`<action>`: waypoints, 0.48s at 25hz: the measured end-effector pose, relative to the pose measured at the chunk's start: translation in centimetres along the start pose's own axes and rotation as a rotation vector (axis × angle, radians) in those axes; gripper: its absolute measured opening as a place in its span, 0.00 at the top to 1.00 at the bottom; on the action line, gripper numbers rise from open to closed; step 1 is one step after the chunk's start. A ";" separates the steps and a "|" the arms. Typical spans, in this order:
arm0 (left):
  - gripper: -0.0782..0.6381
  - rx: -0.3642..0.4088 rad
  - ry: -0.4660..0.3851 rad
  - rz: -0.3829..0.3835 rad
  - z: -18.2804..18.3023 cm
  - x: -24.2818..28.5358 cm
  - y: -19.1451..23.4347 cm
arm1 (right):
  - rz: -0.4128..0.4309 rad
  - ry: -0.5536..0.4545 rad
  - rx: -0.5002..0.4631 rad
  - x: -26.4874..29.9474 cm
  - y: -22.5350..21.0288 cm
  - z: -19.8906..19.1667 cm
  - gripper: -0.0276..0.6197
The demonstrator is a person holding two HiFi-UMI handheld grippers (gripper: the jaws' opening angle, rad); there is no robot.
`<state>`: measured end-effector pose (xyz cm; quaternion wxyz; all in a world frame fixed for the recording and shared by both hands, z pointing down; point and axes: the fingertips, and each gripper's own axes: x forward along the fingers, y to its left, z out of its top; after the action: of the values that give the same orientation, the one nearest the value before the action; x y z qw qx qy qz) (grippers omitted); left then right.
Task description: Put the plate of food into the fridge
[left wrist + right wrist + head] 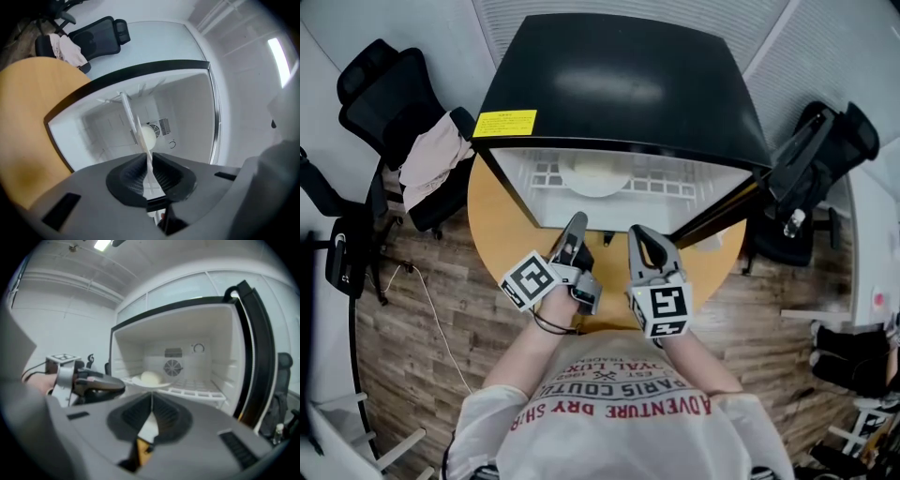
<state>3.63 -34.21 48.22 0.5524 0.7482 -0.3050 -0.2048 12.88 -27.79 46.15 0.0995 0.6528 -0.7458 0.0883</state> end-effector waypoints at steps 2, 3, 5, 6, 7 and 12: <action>0.85 0.065 0.006 0.001 -0.2 -0.7 -0.3 | 0.004 -0.005 0.000 -0.3 0.3 0.0 0.91; 0.85 0.103 0.014 -0.006 -0.3 -0.9 -0.6 | 0.006 -0.007 -0.001 -0.4 0.4 0.0 0.91; 0.85 0.242 0.042 -0.011 -0.7 -1.3 -1.4 | 0.009 -0.011 0.002 -0.7 0.5 -0.1 0.91; 0.86 0.348 0.054 -0.009 -0.8 -1.5 -1.8 | 0.011 -0.011 0.003 -0.9 0.6 -0.1 0.91; 0.86 0.466 0.058 -0.006 -0.8 -1.8 -2.3 | 0.013 -0.011 0.001 -1.0 0.6 -0.1 0.91; 0.86 0.956 0.028 -0.040 -0.7 -3.1 -5.3 | 0.027 -0.008 -0.014 -1.8 0.7 0.0 0.91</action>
<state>3.03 -30.55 43.25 0.1464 0.9268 -0.3434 -0.0420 12.44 -26.03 45.64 0.0998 0.6425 -0.7554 0.0819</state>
